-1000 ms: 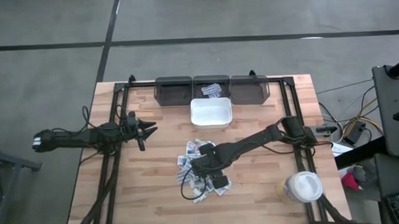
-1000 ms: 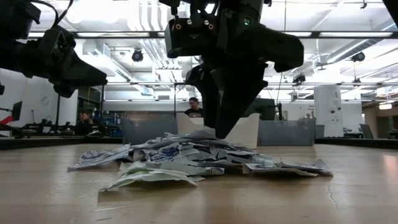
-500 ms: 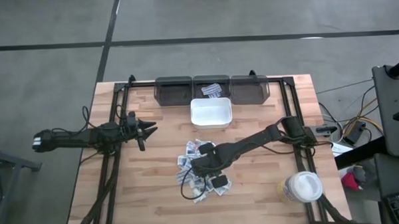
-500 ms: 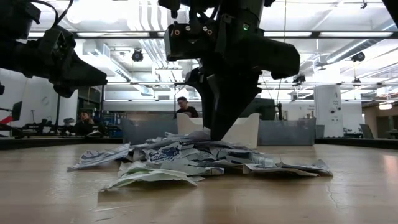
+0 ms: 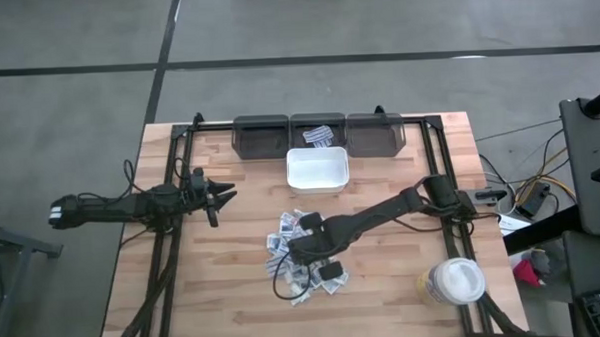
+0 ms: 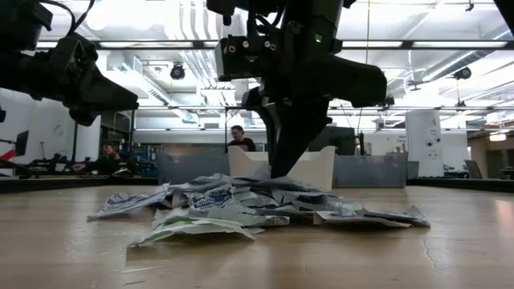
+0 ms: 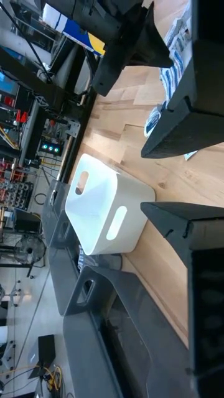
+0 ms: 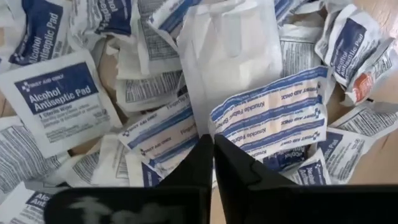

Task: Pick & Place First Aid Supplies
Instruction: Put the blue bandage into the middle black bin

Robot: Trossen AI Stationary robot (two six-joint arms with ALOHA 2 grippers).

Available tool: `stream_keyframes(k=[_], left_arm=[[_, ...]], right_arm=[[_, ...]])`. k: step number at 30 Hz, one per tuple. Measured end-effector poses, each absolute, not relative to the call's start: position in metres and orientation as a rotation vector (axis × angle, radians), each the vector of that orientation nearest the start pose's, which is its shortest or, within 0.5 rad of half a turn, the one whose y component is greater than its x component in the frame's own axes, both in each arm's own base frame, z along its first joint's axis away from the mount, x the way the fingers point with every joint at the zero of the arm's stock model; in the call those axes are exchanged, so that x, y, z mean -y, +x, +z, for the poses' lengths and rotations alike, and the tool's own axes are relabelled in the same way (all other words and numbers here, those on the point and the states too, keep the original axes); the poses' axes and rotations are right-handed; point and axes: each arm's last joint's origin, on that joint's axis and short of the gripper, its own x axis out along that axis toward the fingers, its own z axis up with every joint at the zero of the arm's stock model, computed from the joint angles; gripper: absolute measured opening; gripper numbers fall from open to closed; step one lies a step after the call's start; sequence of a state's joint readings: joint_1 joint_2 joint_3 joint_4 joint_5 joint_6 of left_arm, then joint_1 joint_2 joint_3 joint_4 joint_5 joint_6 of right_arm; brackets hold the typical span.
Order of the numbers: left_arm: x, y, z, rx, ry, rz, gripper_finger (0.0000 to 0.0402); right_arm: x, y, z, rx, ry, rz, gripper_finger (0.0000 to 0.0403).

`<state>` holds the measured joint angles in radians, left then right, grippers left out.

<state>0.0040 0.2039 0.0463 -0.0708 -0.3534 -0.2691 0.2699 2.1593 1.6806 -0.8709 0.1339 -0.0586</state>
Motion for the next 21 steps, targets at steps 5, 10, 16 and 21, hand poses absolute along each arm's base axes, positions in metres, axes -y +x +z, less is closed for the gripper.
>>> stream_keyframes(k=[5, 10, 16, 21], left_arm=[[-0.010, 0.105, 0.156, -0.177, -0.225, 0.384, 0.0124], [-0.010, 0.105, 0.156, -0.177, -0.225, 0.384, 0.0124], [-0.010, 0.105, 0.156, -0.175, -0.225, 0.384, 0.0124], [-0.010, 0.106, 0.156, -0.176, -0.225, 0.384, 0.0124]], right_arm=[[-0.109, 0.413, 0.187, -1.342, -0.320, 0.153, 0.0008], [-0.100, 0.410, 0.222, -1.312, -0.309, 0.149, 0.0008], [-0.081, 0.403, 0.273, -1.183, -0.310, 0.145, 0.0008], [-0.049, 0.397, 0.311, -1.055, -0.308, 0.071, 0.0008]])
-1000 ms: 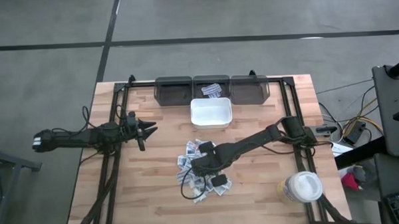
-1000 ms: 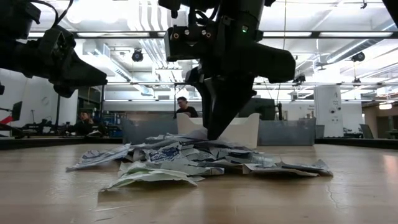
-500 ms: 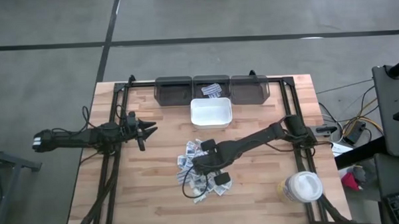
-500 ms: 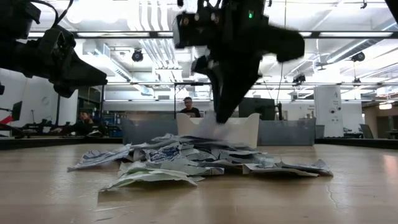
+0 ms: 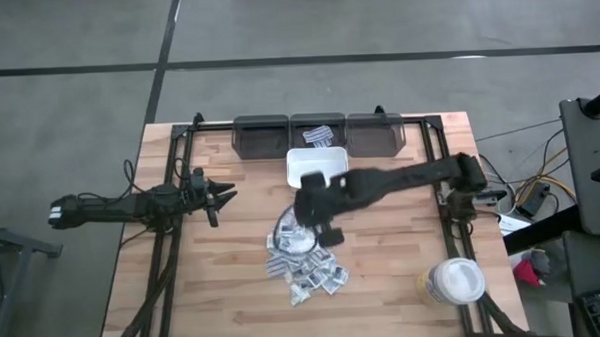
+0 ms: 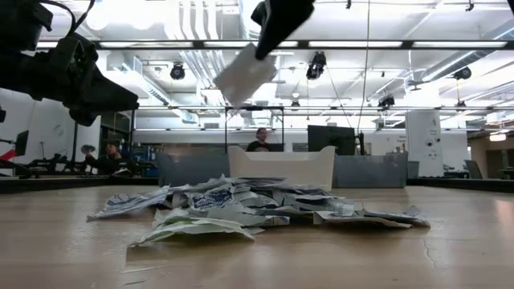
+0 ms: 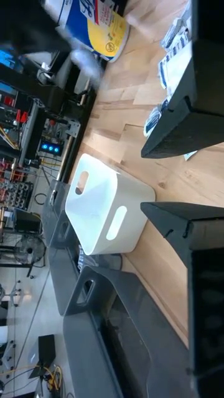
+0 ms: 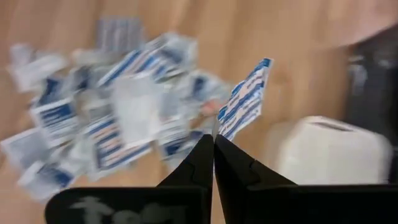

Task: Pick & Place First Aid Supplies
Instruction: Put the blue bandage into the middle black bin

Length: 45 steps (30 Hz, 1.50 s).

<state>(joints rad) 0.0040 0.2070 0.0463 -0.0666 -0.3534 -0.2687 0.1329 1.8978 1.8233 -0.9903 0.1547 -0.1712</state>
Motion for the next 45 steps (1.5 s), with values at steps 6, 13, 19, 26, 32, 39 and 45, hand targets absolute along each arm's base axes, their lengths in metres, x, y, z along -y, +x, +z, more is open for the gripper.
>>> stream_keyframes(k=[6, 13, 19, 26, 32, 39, 45], left_arm=[[-0.010, 0.106, 0.156, -0.176, -0.225, 0.384, 0.0124], [-0.011, 0.106, 0.156, -0.182, -0.218, 0.389, 0.0124], [-0.011, 0.106, 0.155, -0.194, -0.216, 0.394, 0.0124], [-0.011, 0.107, 0.154, -0.203, -0.212, 0.399, 0.0124], [-0.011, 0.107, 0.154, -0.204, -0.211, 0.401, 0.0124], [-0.012, 0.107, 0.154, -0.200, -0.207, 0.424, 0.0124], [-0.013, 0.106, 0.154, -0.188, -0.196, 0.494, 0.0124]], right_arm=[[-0.002, 0.395, 0.339, -0.933, -0.418, -0.054, 0.0008], [0.058, 0.399, 0.339, -0.934, -0.669, -0.048, 0.0008], [0.109, 0.397, 0.325, -1.025, -0.817, -0.030, 0.0008], [0.167, 0.391, 0.300, -1.149, -0.839, -0.039, 0.0008], [0.197, 0.392, 0.262, -1.274, -0.814, 0.017, 0.0008], [0.207, 0.388, 0.234, -1.397, -0.797, 0.132, 0.0008], [0.217, 0.383, 0.230, -1.415, -0.792, 0.143, 0.0008]])
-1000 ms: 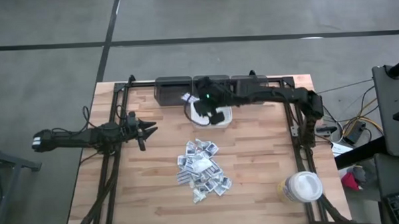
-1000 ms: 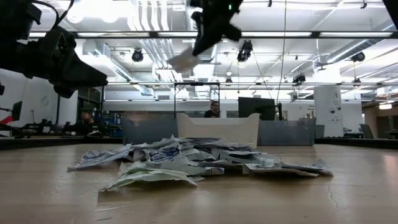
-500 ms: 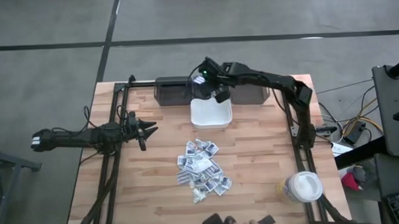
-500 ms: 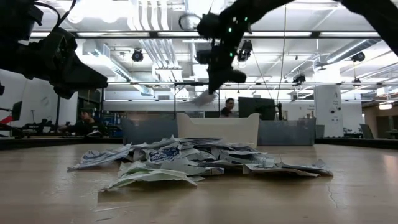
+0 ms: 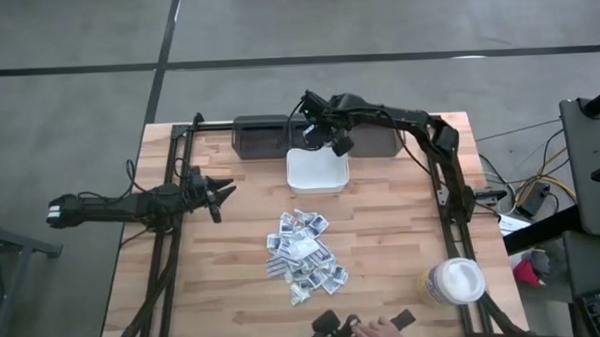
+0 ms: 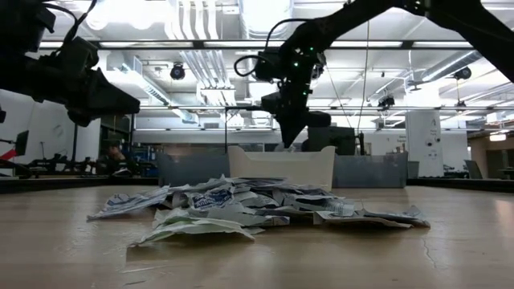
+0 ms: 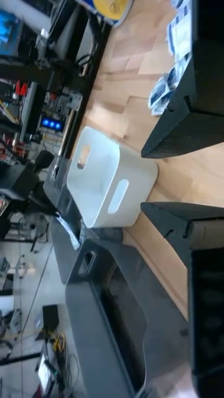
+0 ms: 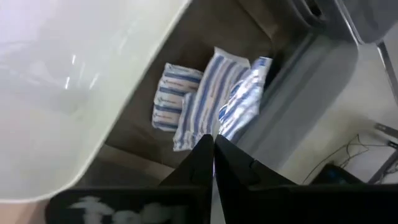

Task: Pick & Place First Aid Supplies
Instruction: Put the blue bandage into the middle black bin

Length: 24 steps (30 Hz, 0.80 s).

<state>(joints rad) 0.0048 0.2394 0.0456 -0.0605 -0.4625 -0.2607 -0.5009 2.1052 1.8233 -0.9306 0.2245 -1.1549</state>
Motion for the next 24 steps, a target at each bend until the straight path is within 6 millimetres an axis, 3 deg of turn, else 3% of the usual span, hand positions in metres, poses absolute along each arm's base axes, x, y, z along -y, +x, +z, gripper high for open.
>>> stream_keyframes(k=[18, 24], left_arm=[[-0.014, 0.106, 0.154, -0.186, -0.195, 0.503, 0.0124], [-0.014, 0.106, 0.154, -0.186, -0.196, 0.503, 0.0124]], right_arm=[[0.224, 0.384, 0.219, -1.432, -0.703, 0.083, 0.0009], [0.224, 0.384, 0.219, -1.428, -0.696, 0.073, 0.0033]])
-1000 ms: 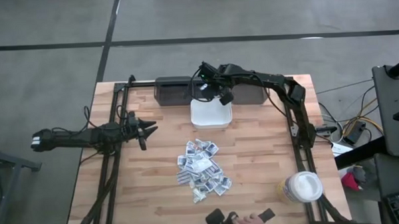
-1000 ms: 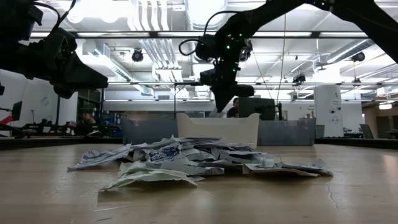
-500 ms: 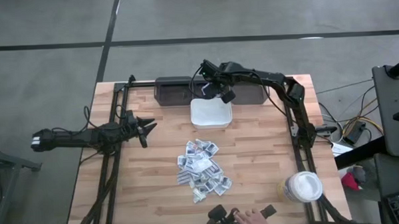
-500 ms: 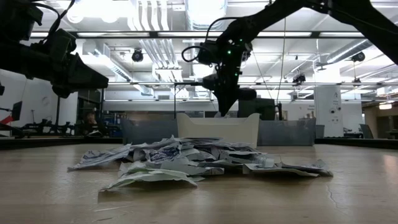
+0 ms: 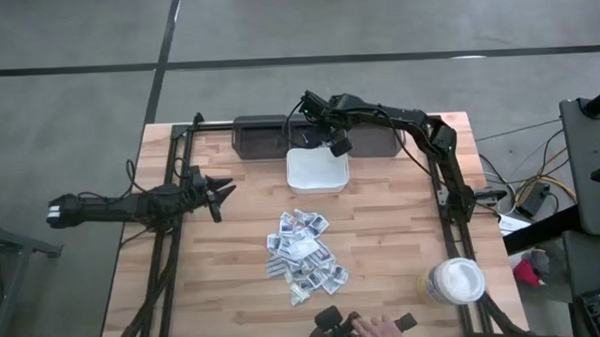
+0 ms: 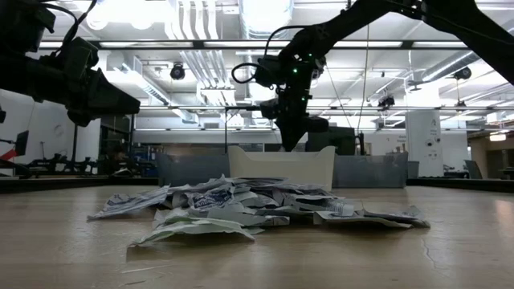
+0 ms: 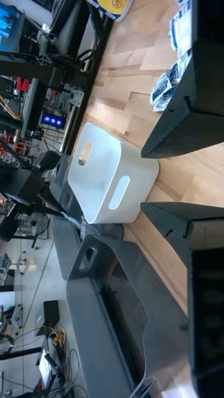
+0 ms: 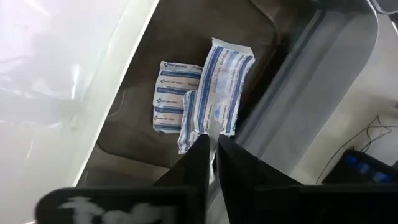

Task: Pick & Place First Aid Supplies
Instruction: Put the blue bandage into the middle black bin

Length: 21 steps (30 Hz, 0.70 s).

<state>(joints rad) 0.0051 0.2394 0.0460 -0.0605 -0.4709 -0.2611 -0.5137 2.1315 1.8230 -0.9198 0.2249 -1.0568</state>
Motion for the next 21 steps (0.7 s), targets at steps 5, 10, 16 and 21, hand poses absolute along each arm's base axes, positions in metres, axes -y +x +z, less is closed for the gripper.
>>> stream_keyframes(k=[5, 10, 16, 21], left_arm=[[-0.014, 0.106, 0.154, -0.186, -0.196, 0.502, 0.0124], [-0.014, 0.106, 0.154, -0.186, -0.196, 0.502, 0.0124], [-0.014, 0.106, 0.155, -0.174, -0.199, 0.500, 0.0124], [-0.014, 0.107, 0.157, -0.151, -0.213, 0.500, 0.0124]], right_arm=[[0.224, 0.384, 0.220, -1.428, -0.700, 0.062, 0.0067], [0.219, 0.385, 0.231, -1.440, -0.722, -0.009, 0.0089], [0.190, 0.391, 0.265, -1.401, -0.594, -0.042, 0.0084], [0.150, 0.394, 0.293, -1.313, -0.305, 0.141, 0.0067]])
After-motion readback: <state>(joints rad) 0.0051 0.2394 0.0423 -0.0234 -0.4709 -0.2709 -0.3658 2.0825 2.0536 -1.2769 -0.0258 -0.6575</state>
